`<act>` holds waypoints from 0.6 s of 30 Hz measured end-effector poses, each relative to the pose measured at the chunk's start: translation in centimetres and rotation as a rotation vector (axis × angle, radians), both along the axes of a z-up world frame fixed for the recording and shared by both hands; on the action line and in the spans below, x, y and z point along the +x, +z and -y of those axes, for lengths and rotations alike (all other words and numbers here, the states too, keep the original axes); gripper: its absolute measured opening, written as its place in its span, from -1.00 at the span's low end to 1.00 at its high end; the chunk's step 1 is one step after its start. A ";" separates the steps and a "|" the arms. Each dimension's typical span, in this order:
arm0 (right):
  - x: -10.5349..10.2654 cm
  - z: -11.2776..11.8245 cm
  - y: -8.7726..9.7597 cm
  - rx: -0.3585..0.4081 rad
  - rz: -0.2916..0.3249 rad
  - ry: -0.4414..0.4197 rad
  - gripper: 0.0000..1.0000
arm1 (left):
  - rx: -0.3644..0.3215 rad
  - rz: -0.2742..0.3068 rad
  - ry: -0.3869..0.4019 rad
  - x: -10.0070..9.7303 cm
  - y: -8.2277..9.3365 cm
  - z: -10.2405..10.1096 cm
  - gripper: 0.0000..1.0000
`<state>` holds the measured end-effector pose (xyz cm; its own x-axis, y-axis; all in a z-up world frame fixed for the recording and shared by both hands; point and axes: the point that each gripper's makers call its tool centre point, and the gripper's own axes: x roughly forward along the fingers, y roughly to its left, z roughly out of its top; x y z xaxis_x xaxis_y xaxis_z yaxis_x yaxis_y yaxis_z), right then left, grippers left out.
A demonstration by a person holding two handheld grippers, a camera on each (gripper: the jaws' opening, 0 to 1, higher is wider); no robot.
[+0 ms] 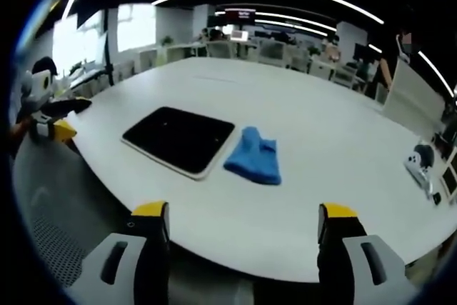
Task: Wipe the mirror surface with the cleaning cloth until all visible marks leave the cleaned area.
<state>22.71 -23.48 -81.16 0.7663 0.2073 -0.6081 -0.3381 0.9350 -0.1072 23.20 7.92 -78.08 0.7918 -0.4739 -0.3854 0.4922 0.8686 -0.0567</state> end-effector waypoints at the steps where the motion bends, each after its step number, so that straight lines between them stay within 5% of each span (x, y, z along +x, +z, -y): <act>1: 0.1 0.1 0.1 -0.003 0.001 0.002 0.69 | 0.001 0.000 0.001 0.0 0.0 0.0 0.93; 11: 2.3 -0.3 2.5 0.093 0.026 0.018 0.70 | -0.002 0.007 0.004 0.0 0.1 0.0 0.93; 18: 4.5 -0.6 3.2 0.078 0.025 0.053 0.43 | -0.008 0.020 0.010 0.2 0.3 -0.1 0.98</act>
<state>27.17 -22.93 -77.94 0.7676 0.2942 -0.5694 -0.3855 0.9217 -0.0435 23.35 8.04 -77.80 0.8039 -0.4691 -0.3657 0.4851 0.8728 -0.0533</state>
